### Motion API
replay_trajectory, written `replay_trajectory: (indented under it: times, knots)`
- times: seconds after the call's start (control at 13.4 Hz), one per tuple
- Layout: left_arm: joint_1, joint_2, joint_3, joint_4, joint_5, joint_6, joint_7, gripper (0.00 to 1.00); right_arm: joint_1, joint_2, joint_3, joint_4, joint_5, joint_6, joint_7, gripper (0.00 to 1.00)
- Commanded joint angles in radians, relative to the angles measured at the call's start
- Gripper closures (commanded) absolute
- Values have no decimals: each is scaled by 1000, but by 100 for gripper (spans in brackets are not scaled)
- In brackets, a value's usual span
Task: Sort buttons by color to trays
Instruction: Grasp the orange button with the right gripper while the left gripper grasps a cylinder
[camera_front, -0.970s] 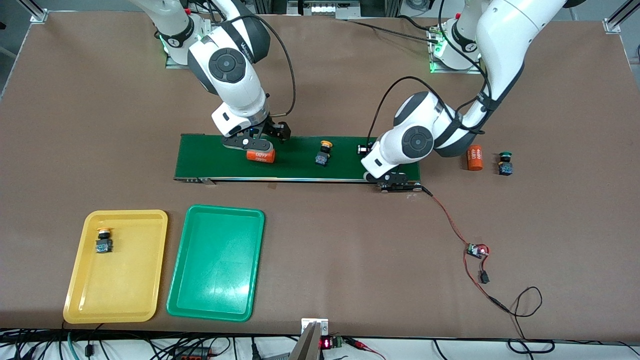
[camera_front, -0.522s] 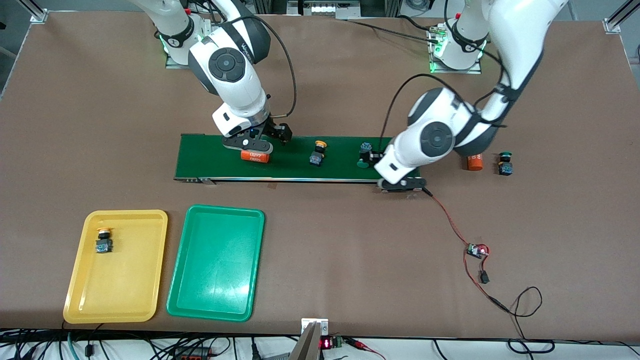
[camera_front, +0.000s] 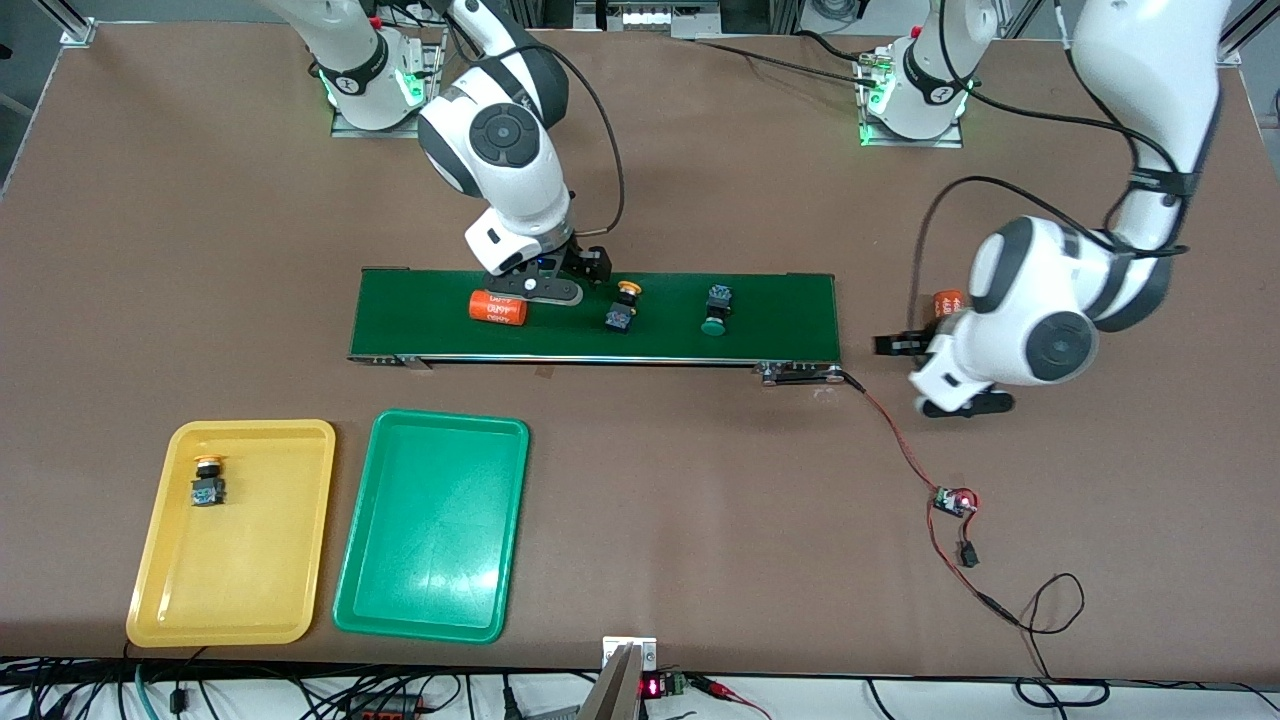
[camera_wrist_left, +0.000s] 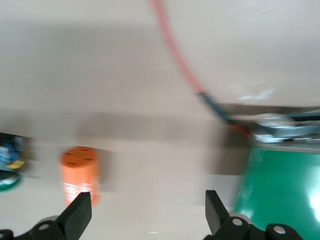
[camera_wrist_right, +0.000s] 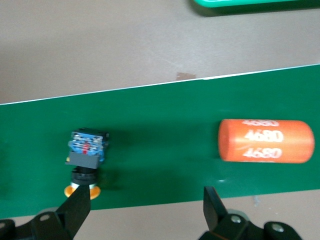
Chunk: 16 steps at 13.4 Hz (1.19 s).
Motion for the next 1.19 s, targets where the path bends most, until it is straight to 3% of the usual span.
replay_trajectory:
  times: [0.0,0.22,0.52,0.6,0.75,0.82,1.12]
  knots:
    - [-19,-35,108,-109,-5,0,140,0,14,49,-10,72,-23,-6,26,0]
    - [-20,-60,124,-230,-4,51,141,0,15,75,-33,100,-18,-3,26,0]
    - [-20,-25,135,-339,71,289,174,1,28,106,-34,100,-19,0,104,0]
    - [-20,-22,135,-350,73,311,175,13,34,112,-34,101,-18,-2,104,0]
    - [-20,-28,133,-350,73,296,177,58,34,114,-36,101,0,-2,116,0]
    - [-20,-34,133,-342,75,273,175,71,37,120,-36,101,0,-2,118,0]
    - [-23,-103,90,-251,73,99,172,82,49,141,-36,101,-1,0,123,0]
